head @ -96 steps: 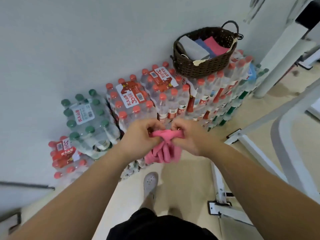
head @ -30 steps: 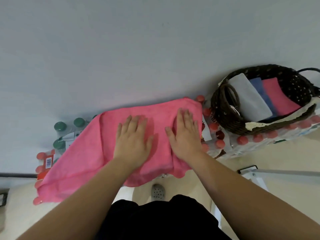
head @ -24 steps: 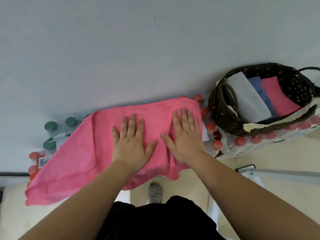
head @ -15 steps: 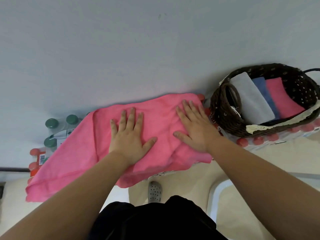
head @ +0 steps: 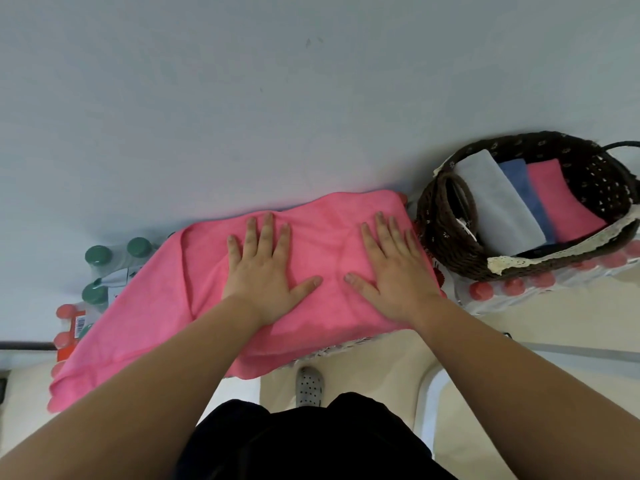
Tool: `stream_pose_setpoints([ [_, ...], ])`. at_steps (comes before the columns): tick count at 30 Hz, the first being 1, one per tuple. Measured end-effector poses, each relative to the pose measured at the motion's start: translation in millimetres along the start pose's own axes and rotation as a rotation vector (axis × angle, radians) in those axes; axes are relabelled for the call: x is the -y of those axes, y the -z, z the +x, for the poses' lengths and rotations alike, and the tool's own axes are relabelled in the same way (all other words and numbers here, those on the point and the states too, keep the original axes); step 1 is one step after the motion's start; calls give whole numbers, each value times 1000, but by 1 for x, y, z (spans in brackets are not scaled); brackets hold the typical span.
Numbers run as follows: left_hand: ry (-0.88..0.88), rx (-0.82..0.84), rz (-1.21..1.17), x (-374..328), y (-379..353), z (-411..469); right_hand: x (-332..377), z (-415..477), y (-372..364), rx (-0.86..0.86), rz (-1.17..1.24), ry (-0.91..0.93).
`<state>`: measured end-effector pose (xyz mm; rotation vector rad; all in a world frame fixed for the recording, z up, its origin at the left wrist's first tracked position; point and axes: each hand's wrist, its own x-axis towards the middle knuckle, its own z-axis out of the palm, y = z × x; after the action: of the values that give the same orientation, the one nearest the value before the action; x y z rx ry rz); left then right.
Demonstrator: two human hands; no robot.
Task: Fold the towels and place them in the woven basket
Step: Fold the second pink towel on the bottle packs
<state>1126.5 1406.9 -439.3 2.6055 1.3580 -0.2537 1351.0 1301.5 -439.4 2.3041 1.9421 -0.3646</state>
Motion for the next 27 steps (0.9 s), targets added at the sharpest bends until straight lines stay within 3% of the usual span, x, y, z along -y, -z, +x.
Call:
stream_pose_setpoints([
  [10, -14, -145, -85, 9, -1, -21, 47, 15, 3, -15, 67, -55],
  [18, 173, -147, -43, 58, 0, -75, 18, 4, 5, 9, -14, -145],
  [27, 267, -192, -23, 105, 2, -144, 176, 14, 19, -10, 80, 286],
])
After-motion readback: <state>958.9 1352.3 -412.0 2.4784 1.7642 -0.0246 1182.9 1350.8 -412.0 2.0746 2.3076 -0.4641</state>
